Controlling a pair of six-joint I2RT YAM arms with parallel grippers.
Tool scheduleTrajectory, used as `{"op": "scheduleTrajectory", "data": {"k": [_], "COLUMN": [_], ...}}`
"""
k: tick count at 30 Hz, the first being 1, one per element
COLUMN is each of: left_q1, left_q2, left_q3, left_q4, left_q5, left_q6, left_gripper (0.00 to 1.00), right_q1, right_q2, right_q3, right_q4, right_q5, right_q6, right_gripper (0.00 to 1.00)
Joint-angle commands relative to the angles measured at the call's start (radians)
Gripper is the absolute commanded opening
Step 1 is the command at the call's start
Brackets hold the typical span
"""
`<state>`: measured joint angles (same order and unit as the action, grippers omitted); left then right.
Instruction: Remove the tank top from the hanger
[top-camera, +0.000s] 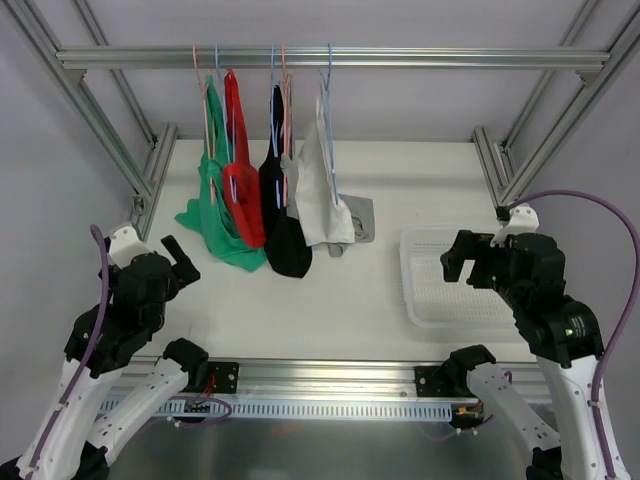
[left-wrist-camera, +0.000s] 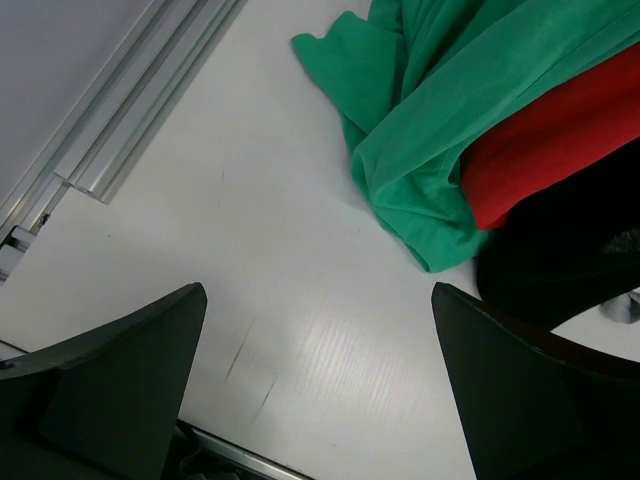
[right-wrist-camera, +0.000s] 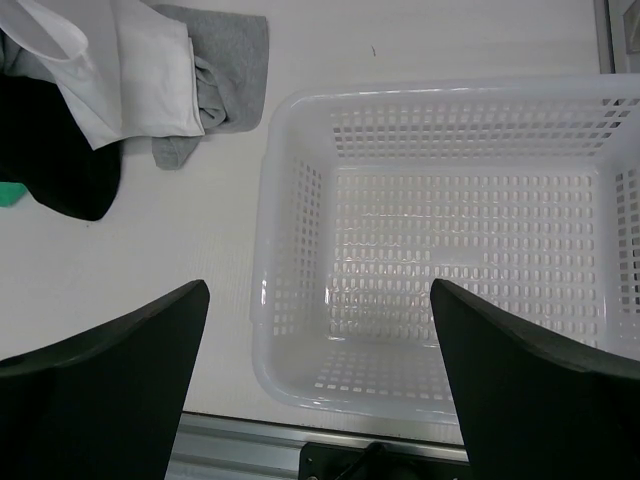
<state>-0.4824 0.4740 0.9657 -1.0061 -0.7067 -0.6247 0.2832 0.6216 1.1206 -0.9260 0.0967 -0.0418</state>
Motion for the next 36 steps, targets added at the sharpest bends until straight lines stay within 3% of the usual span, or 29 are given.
{"op": "scheduleTrajectory", "data": {"k": [1,8,12,17,19,20,21,22,24,27,30,36], "left_q1": [0.008,0.01,0.01,-0.022,-0.314,-0.457,-0.566,-0.666,-0.673,-0.659,-0.587,-0.414], "left_q2": [0.035,0.051,0.19,0.452,0.628,0.696,0.859,0.943,1.119,1.302,1.37,1.414], "left_q3": [0.021,0.188,0.368,0.743,0.932,1.012,1.092,1.278,1.481,1.632,1.607,1.539], "left_q4": [0.02,0.017,0.018,0.014,0.003,-0.005,-0.012,-0.029,-0.031,0.04,0.151,0.181], "left_q5": [0.016,0.09,0.284,0.551,0.372,0.21,-0.018,-0.064,-0.086,-0.171,-0.125,0.01], "left_q6": [0.005,0.095,0.163,0.195,0.216,0.245,0.314,0.335,0.37,0.462,0.487,0.405], "left_gripper": [0.99,0.99,0.99,0.99,0.99,0.99,0.99,0.99,0.99,0.99,0.99,0.87], "right_q1": [0.005,0.005,0.005,0.005,0.005,0.005,0.004,0.005,0.004,0.005,0.005,0.004], "right_q2": [0.006,-0.003,-0.005,-0.01,-0.022,-0.029,-0.036,-0.043,-0.06,-0.086,-0.111,-0.14], "right_q3": [-0.002,0.001,-0.01,-0.018,-0.024,-0.033,-0.038,-0.041,-0.044,-0.039,-0.033,-0.021], "right_q4": [0.052,0.053,0.07,0.072,0.072,0.072,0.072,0.07,0.067,0.059,0.05,0.035], "right_q5": [0.014,0.006,-0.032,-0.032,-0.017,-0.012,-0.002,0.001,0.003,-0.017,-0.037,-0.075], "right_q6": [0.013,0.019,0.037,0.037,0.036,0.036,0.037,0.039,0.039,0.039,0.065,0.065], "right_gripper": [1.0,0.99,1.0,0.99,1.0,0.99,0.99,0.99,0.99,0.99,0.99,0.99]}}
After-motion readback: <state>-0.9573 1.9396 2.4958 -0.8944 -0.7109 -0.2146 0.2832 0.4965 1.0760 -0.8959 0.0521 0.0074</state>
